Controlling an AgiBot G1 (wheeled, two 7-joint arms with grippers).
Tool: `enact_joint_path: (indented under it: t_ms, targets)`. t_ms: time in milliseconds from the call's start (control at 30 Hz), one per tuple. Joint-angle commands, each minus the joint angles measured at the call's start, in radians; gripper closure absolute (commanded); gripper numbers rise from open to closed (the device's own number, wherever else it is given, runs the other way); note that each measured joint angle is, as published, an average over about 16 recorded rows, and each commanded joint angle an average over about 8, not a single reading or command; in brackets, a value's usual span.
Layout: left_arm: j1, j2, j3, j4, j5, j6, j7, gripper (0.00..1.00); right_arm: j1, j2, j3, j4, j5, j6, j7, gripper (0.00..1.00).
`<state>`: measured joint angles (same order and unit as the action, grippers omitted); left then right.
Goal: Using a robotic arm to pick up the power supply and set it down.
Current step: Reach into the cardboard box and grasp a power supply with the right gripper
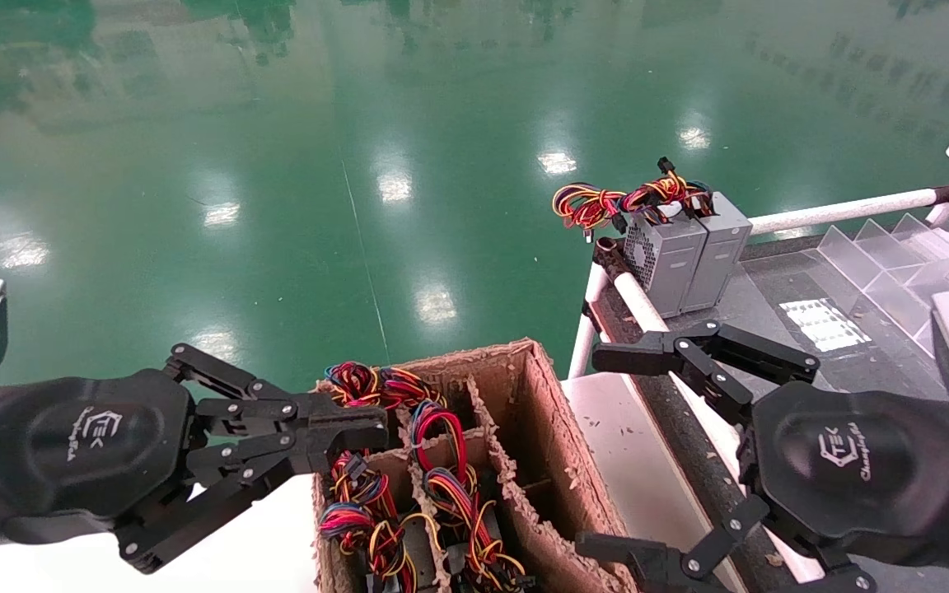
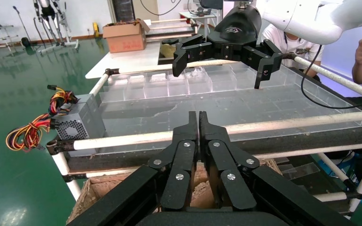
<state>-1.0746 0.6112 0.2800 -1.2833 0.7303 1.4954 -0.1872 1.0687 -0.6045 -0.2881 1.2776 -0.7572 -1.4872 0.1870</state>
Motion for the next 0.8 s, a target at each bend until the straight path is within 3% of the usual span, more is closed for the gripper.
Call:
enact_joint_path:
  t_ms: [33, 400, 800]
  targets:
    - [0.0, 0.0, 0.0, 0.0, 0.0, 0.0, 0.0, 0.0, -0.002, 0.0, -0.001, -0.001, -0.002, 0.001, -0.001, 0.0]
    - [0.0, 0.0, 0.001, 0.001, 0.0, 0.0, 0.001, 0.0, 0.03, 0.023, -0.091, 0.007, -0.222, 0.011, 0.029, 0.0]
    - [-0.001, 0.0, 0.002, 0.001, -0.001, 0.0, 0.001, 0.0, 0.198, -0.091, -0.253, 0.049, -0.478, -0.068, 0.062, 0.0]
